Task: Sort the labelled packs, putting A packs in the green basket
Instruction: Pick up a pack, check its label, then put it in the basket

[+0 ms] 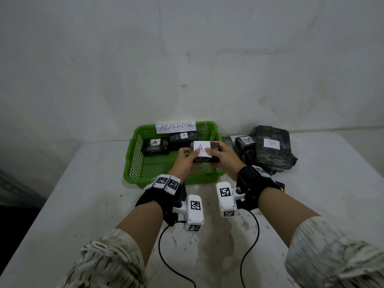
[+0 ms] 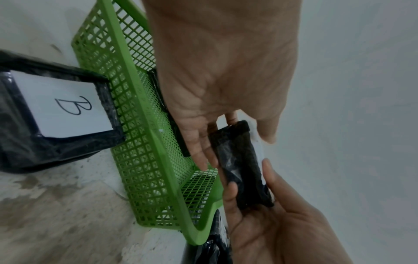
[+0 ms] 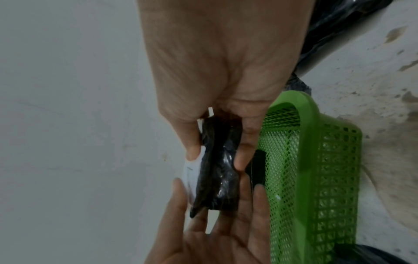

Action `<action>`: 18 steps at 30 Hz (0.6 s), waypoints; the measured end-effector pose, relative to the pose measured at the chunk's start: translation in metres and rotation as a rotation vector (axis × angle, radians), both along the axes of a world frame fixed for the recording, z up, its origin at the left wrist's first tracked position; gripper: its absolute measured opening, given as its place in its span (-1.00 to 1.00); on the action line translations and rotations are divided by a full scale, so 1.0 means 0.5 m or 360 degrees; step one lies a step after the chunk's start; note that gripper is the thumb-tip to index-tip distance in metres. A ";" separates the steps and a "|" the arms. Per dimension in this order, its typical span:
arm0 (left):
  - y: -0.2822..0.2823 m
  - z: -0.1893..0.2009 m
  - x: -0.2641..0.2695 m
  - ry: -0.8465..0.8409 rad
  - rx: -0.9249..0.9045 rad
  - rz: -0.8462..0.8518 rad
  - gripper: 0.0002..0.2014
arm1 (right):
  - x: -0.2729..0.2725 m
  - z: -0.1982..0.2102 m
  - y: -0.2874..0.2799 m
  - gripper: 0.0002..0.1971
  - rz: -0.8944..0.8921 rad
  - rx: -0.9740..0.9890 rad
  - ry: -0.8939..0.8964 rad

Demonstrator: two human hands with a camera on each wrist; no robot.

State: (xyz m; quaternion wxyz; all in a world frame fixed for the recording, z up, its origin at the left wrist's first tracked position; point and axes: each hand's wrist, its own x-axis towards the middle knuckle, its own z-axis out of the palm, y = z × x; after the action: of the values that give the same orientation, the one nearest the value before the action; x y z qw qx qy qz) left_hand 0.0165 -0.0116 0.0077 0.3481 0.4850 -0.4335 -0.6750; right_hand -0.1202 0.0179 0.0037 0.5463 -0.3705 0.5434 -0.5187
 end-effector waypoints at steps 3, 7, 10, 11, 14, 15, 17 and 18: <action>-0.002 -0.004 0.003 -0.0014 -0.0060 0.0025 -0.78 | 0.002 0.000 0.003 -0.77 0.0036 0.0036 -0.0118; -0.004 -0.002 0.009 -0.0065 -0.0067 0.0042 -0.72 | 0.002 -0.002 0.008 -0.81 0.0001 0.0132 -0.0394; -0.002 -0.007 0.016 -0.0225 -0.0366 0.0043 -0.66 | 0.003 -0.008 0.007 -0.86 -0.0102 0.0156 -0.0281; 0.000 -0.007 0.020 -0.0237 -0.0456 -0.0012 -0.66 | 0.003 -0.010 0.005 -0.84 -0.0158 0.0171 -0.0259; 0.009 0.000 0.032 -0.0127 -0.0346 -0.0366 -0.56 | 0.002 -0.004 0.004 -0.62 -0.0157 0.0251 -0.0364; 0.010 0.000 0.037 -0.0088 -0.0291 -0.0474 -0.47 | 0.001 0.000 0.006 -0.58 -0.0129 0.0293 -0.0404; 0.008 0.000 0.044 -0.0075 -0.0301 -0.0611 -0.27 | -0.005 0.004 0.008 -0.49 -0.0092 0.0366 -0.0399; 0.005 -0.002 0.047 -0.0096 -0.0336 -0.0637 -0.20 | -0.008 0.007 0.010 -0.42 -0.0064 0.0400 -0.0322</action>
State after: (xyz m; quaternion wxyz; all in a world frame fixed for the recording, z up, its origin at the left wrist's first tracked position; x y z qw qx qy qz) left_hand 0.0398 -0.0093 0.0066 0.2429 0.3702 -0.5996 -0.6666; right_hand -0.1240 0.0231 0.0074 0.6297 -0.2343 0.5535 -0.4921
